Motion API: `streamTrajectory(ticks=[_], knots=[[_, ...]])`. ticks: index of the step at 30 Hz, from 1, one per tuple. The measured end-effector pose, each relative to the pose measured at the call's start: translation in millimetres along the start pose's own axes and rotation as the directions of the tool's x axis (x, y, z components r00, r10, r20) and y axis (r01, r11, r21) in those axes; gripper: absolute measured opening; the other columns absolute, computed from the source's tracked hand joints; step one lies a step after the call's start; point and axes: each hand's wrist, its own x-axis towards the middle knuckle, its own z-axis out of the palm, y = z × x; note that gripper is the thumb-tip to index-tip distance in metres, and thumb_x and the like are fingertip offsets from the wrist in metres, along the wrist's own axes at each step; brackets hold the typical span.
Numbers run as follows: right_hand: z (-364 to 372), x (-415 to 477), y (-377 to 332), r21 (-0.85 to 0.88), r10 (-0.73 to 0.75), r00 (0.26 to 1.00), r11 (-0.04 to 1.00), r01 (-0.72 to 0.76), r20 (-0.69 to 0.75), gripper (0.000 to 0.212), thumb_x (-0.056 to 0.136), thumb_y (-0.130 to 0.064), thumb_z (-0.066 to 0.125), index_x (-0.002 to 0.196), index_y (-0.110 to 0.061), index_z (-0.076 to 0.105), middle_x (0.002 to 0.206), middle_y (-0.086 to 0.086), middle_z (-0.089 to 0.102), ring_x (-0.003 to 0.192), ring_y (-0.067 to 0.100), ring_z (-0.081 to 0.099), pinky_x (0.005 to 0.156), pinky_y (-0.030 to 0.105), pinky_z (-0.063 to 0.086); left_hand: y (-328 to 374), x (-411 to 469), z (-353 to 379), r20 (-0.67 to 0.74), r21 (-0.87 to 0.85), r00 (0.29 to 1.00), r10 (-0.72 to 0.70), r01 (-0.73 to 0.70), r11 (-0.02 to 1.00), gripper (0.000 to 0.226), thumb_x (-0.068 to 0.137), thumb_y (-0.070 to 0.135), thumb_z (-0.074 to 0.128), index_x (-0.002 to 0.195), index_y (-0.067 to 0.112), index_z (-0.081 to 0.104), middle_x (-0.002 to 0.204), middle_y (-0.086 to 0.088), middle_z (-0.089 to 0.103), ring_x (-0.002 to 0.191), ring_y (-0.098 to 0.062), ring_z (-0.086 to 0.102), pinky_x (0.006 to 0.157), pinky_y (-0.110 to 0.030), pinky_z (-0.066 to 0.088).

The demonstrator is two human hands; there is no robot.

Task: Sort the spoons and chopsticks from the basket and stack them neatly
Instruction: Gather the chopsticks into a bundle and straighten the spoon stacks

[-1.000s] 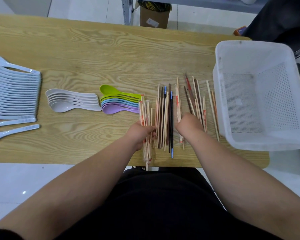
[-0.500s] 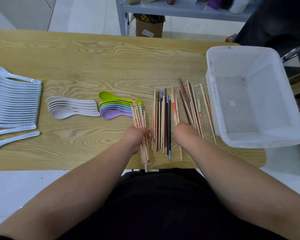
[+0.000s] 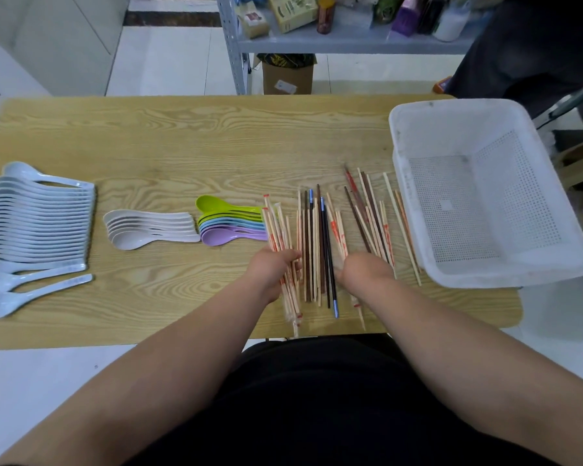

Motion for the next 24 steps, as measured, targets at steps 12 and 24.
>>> streamTrajectory(ticks=[12,24], knots=[[-4.4,-0.5,13.1,-0.026,0.035,0.996,0.999,-0.033,0.085,0.031,0.091,-0.035,0.066,0.115,-0.016,0.066,0.085,0.001,0.06,0.073,0.02,0.062,0.053,0.028,0.045,4.8,-10.9,18.0,-0.004,0.026,1.0,0.03,-0.03,0.999,0.02,0.09,-0.002,0.064,0.109,0.0,0.062,0.079,-0.013,0.065,0.061,-0.018,0.064,0.062,-0.037,0.055],[-1.4,6.7,39.3,-0.024,-0.155,0.988,0.988,0.155,0.011,0.027,0.096,-0.032,0.058,0.11,-0.011,0.068,0.089,0.004,0.062,0.075,0.023,0.06,0.057,0.028,0.041,-7.9,-21.2,53.4,-0.136,-0.037,0.991,0.016,-0.022,0.999,0.006,0.091,-0.004,0.063,0.092,0.002,0.061,0.065,-0.01,0.059,0.056,-0.017,0.06,0.059,-0.033,0.052]])
